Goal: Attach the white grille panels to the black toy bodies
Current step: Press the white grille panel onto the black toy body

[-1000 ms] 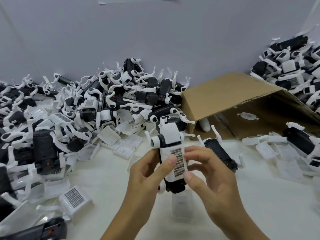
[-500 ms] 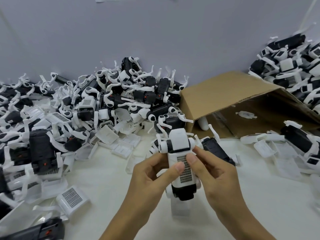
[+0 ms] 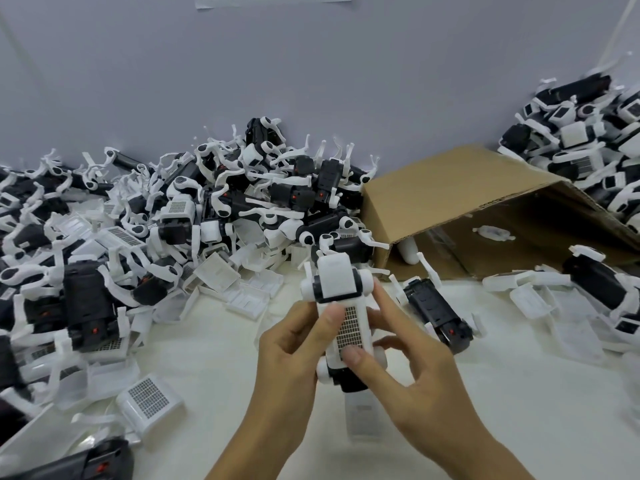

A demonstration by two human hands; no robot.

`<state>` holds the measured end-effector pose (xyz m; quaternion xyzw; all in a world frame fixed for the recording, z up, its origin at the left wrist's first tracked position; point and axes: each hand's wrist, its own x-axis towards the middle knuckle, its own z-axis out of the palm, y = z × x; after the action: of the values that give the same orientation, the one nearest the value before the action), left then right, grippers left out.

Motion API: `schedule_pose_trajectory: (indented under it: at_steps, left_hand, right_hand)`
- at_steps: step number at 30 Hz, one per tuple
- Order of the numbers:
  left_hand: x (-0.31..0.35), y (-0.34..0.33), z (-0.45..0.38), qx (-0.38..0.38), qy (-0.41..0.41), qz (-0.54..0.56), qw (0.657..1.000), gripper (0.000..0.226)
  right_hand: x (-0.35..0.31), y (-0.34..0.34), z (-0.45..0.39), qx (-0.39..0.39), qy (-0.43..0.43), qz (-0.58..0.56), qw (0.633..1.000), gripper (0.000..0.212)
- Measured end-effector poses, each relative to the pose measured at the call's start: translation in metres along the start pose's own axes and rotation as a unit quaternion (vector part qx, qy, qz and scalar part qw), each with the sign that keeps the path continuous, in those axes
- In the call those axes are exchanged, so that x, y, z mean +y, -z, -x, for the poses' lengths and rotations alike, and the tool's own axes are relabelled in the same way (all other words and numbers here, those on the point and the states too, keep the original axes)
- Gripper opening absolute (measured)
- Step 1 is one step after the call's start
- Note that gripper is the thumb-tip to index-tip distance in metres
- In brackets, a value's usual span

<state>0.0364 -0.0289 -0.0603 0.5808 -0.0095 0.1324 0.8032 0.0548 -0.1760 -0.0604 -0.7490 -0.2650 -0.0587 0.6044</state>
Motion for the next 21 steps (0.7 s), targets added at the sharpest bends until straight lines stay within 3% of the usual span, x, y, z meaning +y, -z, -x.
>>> schedule_pose_trajectory:
  at_steps: [3, 7, 11, 15, 18, 21]
  left_hand:
    - [0.003, 0.002, -0.001, 0.003, -0.045, -0.043, 0.998, 0.041]
    - [-0.002, 0.000, -0.003, 0.006, -0.104, -0.124, 0.987, 0.035]
    - [-0.018, 0.009, -0.007, 0.090, -0.255, -0.336, 0.902, 0.036]
    - [-0.029, 0.024, -0.020, 0.146, -0.231, -0.374, 0.886, 0.023]
    - [-0.035, 0.027, -0.026, 0.055, -0.204, -0.462, 0.862, 0.048]
    - [-0.045, 0.030, -0.025, -0.054, -0.194, -0.529, 0.824, 0.059]
  right_hand:
    - [0.004, -0.001, 0.001, -0.004, -0.001, -0.010, 1.000, 0.071]
    - [0.004, -0.001, 0.003, 0.045, 0.021, -0.017, 0.999, 0.071]
    - [0.005, 0.001, 0.004, 0.119, 0.020, 0.026, 0.992, 0.058]
    - [-0.005, 0.026, -0.005, 0.213, 0.083, 0.049, 0.972, 0.035]
    - [-0.023, 0.061, -0.020, 0.260, 0.161, 0.107, 0.946, 0.029]
    - [-0.043, 0.102, -0.030, 0.242, 0.198, 0.267, 0.912, 0.038]
